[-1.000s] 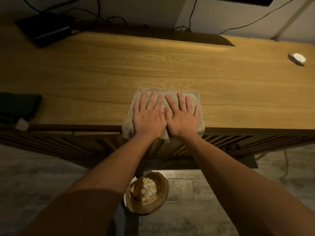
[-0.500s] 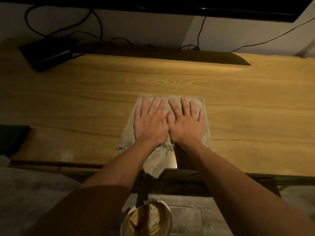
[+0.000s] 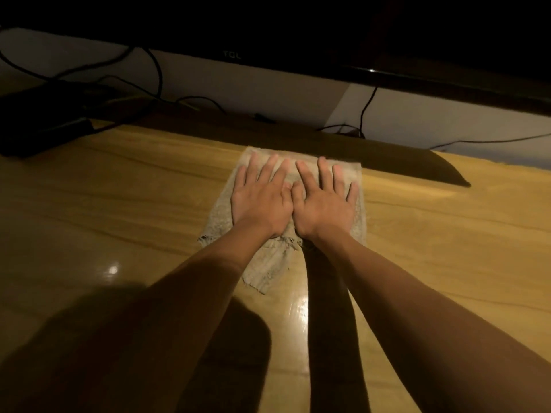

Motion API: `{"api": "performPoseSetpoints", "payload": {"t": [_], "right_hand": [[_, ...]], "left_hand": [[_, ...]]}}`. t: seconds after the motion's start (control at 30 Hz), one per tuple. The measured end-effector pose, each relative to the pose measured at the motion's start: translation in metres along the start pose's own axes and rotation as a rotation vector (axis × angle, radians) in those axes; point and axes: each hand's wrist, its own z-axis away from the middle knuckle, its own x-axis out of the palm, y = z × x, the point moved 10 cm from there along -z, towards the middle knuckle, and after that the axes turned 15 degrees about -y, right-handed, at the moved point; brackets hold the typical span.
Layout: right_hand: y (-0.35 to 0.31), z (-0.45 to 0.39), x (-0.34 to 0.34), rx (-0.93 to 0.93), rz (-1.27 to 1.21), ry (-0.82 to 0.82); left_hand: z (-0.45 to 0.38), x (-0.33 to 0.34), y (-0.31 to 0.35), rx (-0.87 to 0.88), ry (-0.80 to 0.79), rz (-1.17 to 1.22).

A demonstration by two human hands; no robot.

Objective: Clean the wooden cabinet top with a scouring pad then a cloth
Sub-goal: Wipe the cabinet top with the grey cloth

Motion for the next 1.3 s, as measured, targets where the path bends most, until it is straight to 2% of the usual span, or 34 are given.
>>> {"api": "performPoseSetpoints", "payload": {"t": [0.27, 0.63, 0.87, 1.3], "right_hand": [[0.002, -0.058, -0.038, 0.020, 0.036, 0.035], [0.007, -0.032, -0.029, -0.050, 0.015, 0.092], [0.038, 0.024, -0.003, -0.058, -0.021, 0.029], [0.106, 0.219, 0.055, 0.003, -0.027, 0.004]], "left_hand": [[-0.068, -0.033, 0.006, -0.055, 0.009, -0.066], [-0.045, -0.025, 0.013, -0.037, 0.038, -0.064], [0.015, 0.003, 0.038, -0.001, 0.010, 0.011], [0.206, 0.066, 0.104, 0.049, -0.046, 0.027]]}}
